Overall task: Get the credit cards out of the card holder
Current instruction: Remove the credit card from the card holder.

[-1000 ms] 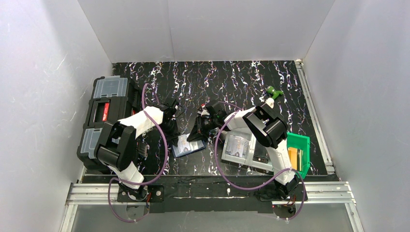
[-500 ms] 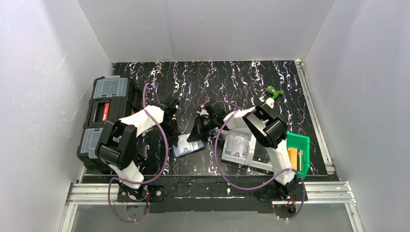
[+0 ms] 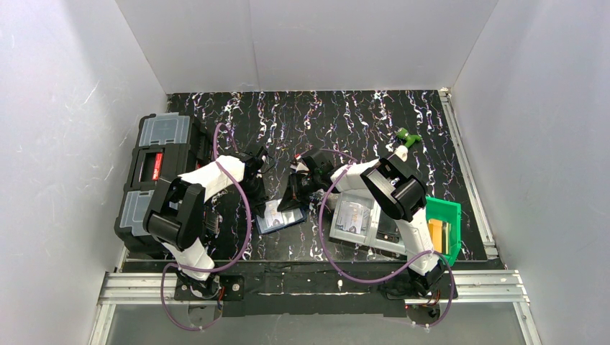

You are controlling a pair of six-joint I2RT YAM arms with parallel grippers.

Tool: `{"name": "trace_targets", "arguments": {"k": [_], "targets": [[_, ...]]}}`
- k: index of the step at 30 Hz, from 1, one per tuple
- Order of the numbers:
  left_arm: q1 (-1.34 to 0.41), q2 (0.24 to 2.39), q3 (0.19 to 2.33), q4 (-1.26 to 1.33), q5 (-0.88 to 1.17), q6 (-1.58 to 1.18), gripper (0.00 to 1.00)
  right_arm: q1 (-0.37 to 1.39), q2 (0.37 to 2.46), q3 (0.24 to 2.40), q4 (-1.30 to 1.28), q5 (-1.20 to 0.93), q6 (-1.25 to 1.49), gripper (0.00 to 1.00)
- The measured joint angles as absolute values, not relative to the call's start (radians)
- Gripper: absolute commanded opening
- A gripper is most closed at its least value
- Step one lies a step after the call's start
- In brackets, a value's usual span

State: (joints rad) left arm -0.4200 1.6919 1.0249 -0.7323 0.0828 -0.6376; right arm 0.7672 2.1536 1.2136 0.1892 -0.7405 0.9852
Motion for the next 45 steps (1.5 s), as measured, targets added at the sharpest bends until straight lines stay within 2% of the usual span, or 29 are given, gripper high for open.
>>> {"name": "trace_targets", "arguments": {"k": [6, 27, 34, 45], "targets": [[-0.42, 1.694, 1.026, -0.734, 0.083, -0.638, 0.0, 0.767, 2.154, 1.21, 0.197, -0.741, 0.992, 0.16], [-0.417, 1.694, 1.026, -0.734, 0.086, -0.638, 0.0, 0.759, 2.154, 1.124, 0.452, -0.792, 1.185, 0.17], [-0.416, 1.695, 1.026, -0.735, 0.087, -0.638, 0.0, 0.759, 2.156, 1.115, 0.479, -0.792, 1.219, 0.08], [-0.414, 1.699, 1.026, -0.735, 0.089, -0.639, 0.0, 0.744, 2.154, 1.092, 0.493, -0.786, 1.226, 0.08]]}}
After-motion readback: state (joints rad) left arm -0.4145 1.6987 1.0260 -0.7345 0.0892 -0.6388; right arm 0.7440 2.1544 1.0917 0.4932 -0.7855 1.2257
